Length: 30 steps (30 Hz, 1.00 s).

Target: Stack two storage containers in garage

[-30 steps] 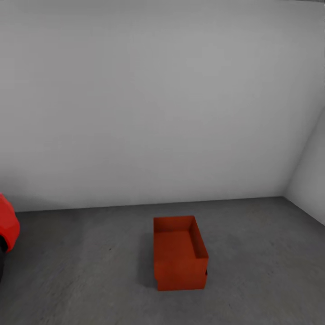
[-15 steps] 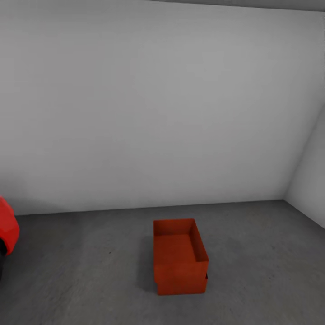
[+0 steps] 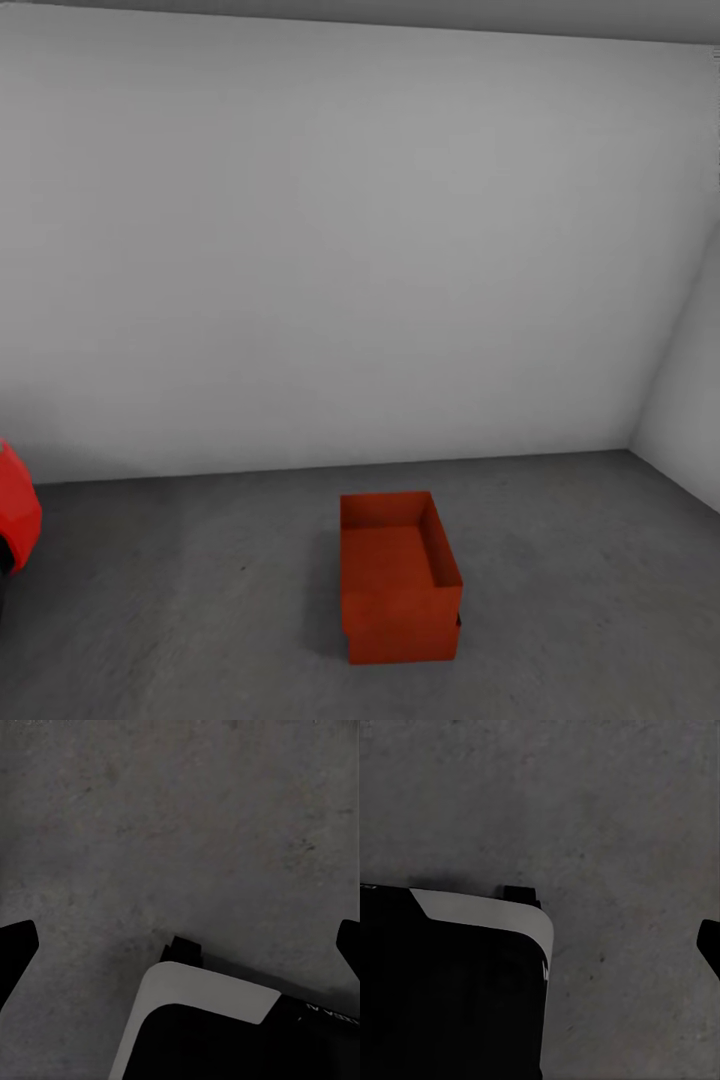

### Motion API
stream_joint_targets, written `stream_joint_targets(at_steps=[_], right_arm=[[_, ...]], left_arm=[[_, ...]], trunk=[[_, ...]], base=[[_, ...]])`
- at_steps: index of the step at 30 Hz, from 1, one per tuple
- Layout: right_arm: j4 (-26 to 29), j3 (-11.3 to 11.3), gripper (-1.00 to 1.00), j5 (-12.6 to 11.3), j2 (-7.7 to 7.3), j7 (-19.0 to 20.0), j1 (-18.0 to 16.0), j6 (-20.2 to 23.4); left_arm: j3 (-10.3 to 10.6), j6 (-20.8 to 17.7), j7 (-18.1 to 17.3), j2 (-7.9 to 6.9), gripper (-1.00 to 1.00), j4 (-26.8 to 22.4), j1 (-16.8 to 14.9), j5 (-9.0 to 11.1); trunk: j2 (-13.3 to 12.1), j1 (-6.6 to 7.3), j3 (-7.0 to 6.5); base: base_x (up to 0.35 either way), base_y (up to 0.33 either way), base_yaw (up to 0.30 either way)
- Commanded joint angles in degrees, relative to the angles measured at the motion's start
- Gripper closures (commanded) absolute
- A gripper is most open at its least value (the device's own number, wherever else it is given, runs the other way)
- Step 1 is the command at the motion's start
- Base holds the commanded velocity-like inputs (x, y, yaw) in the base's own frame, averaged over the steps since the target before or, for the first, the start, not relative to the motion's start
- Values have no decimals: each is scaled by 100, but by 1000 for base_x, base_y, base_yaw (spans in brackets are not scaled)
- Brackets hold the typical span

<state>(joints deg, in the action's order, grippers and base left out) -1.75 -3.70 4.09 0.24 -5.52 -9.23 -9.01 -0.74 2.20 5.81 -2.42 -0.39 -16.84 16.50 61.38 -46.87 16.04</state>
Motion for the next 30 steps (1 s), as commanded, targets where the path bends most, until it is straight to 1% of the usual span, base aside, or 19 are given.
stream_joint_targets(at_steps=[1, 30], right_arm=[[-19, -34, -100, 42, 2, -40, -8, -22], [-19, -34, -100, 44, 3, -38, -8, -16]], left_arm=[[-5, 17, 8, 2, -100, 4, -4, 20], [-5, 17, 8, 3, -100, 4, -4, 19]], trunk=[[4, 0, -3], [4, 0, -273]], base=[[0, 0, 0], [0, 0, 0]])
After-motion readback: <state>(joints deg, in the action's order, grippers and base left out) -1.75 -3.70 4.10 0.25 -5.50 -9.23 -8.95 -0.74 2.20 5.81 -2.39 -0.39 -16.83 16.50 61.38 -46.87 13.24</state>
